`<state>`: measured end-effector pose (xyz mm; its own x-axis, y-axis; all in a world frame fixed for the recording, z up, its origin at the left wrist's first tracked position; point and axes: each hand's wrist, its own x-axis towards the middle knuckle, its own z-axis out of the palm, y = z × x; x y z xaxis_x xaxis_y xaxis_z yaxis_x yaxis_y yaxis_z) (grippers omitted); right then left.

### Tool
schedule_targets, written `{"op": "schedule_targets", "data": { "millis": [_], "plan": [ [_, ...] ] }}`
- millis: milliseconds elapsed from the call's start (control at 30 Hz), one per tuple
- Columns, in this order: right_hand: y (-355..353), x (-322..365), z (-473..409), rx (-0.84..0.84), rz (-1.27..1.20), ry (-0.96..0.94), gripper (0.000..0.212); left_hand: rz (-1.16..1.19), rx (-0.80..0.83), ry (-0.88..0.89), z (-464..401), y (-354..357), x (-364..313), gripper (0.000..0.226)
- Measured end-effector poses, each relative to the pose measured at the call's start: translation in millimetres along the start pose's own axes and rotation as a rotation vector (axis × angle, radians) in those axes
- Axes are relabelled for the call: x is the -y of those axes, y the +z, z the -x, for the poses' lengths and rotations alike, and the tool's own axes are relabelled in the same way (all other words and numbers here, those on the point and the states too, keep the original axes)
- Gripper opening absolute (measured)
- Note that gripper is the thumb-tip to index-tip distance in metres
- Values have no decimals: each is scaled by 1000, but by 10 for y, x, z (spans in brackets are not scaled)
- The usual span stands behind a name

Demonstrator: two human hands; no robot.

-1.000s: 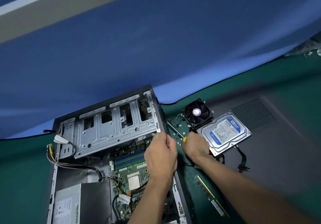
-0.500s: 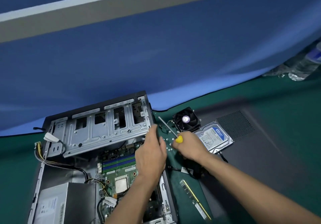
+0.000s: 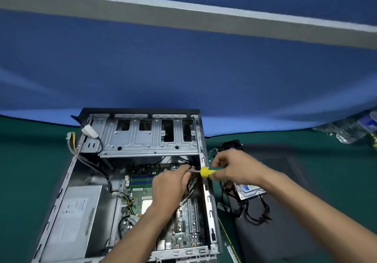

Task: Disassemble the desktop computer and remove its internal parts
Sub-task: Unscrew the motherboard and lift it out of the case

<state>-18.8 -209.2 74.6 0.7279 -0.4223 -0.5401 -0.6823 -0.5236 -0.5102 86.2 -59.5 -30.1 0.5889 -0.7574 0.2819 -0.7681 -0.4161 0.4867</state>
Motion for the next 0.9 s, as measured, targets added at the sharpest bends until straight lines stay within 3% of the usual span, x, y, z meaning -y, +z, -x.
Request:
{"op": "schedule_targets", "data": {
  "millis": [233, 400, 567, 733, 900],
  "plan": [
    [104, 397, 35, -314, -30, -77, 16, 271, 169, -358, 49, 126, 192, 22],
    [181, 527, -35, -421, 132, -86, 12, 389, 286, -597, 63, 280, 213, 21],
    [227, 567, -121, -419, 331, -77, 11, 444, 471, -612, 112, 346, 217, 35],
    [318, 576, -210, -348, 443, -55, 12, 595, 703, -483, 149, 392, 234, 22],
    [385, 592, -345, -307, 509, -47, 11, 637, 842, -447, 203, 410, 220, 30]
  ]
}}
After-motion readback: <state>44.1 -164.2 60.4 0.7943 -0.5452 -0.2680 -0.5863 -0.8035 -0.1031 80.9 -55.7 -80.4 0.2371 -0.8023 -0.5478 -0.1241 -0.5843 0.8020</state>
